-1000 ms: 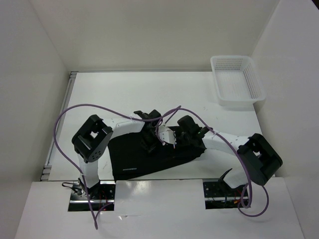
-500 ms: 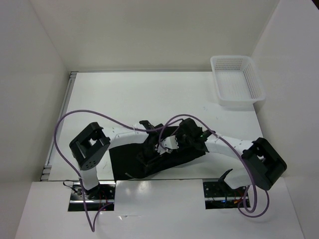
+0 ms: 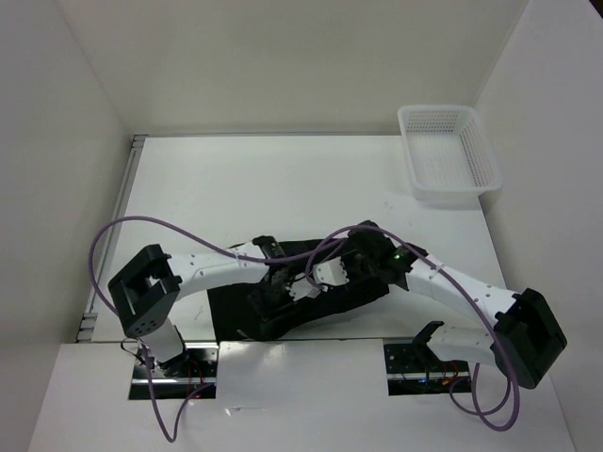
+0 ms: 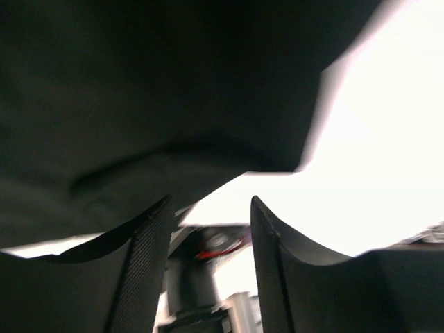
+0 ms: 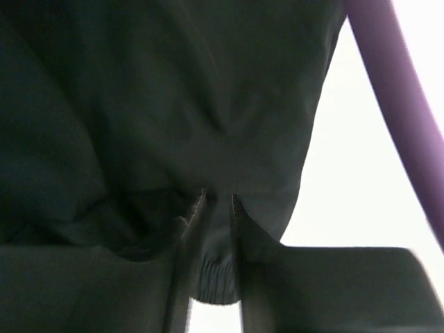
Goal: Fold and stack the shorts
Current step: Fold the shorts
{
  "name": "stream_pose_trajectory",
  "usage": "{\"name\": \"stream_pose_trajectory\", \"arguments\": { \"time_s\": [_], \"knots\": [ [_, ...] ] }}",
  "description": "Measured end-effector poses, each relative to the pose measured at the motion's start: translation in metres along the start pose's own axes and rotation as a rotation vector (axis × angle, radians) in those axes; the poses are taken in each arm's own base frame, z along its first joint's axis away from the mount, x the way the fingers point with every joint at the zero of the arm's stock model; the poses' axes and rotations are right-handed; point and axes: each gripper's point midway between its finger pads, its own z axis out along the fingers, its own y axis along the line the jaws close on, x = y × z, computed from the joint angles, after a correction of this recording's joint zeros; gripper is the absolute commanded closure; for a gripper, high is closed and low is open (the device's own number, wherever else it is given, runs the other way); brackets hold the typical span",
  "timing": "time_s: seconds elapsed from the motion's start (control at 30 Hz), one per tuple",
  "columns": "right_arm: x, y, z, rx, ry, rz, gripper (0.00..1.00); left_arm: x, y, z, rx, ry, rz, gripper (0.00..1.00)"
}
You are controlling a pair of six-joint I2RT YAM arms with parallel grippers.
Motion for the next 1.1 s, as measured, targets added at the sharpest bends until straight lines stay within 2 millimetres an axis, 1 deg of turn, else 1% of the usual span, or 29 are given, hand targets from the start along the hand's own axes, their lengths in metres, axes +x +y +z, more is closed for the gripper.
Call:
{"name": "stream_pose_trajectory", "arguments": {
  "time_s": [0.03,0.07,0.13,0.17,0.23,0.33,0.43,0.53,0.63,0.8,0.97,1.1],
  "knots": [
    [0.001,0.001,-0.003,-0.006,0.013,0.010,0.57,0.007,0.007,0.001,-0.034,0.014,0.005,0.43],
    [0.003,-0.001,-0.007,-0.010,0.030,0.014,0.54,0.017,0.012,0.003,-0.063,0.044,0.001,0.33],
    [0.004,-0.005,-0.016,-0.020,0.049,0.024,0.46,0.029,0.023,0.004,-0.092,0.085,-0.026,0.31],
    [0.003,-0.007,-0.020,-0.025,0.053,0.027,0.44,0.030,0.029,0.002,-0.103,0.087,-0.043,0.31],
    [0.000,-0.010,-0.028,-0.038,0.059,0.035,0.42,0.029,0.042,-0.001,-0.117,0.072,-0.091,0.30],
    [0.001,-0.005,-0.037,-0.077,0.077,0.047,0.42,0.027,0.068,-0.008,-0.126,0.033,-0.196,0.29],
    [0.008,0.010,-0.042,-0.152,0.114,0.059,0.42,0.025,0.093,-0.014,-0.128,-0.026,-0.298,0.29],
    [0.015,0.028,-0.042,-0.234,0.150,0.071,0.42,0.022,0.109,-0.017,-0.111,-0.073,-0.373,0.29],
    [0.018,0.038,-0.044,-0.278,0.168,0.079,0.43,0.018,0.110,-0.016,-0.066,-0.099,-0.398,0.30],
    [0.022,0.048,-0.044,-0.313,0.182,0.084,0.43,0.011,0.097,-0.006,0.028,-0.095,-0.400,0.33],
    [0.031,0.069,-0.038,-0.362,0.208,0.094,0.43,0.018,0.085,0.002,0.095,-0.066,-0.408,0.33],
    [0.040,0.084,-0.032,-0.384,0.232,0.099,0.43,0.024,0.079,0.007,0.120,-0.040,-0.416,0.34]
  ]
}}
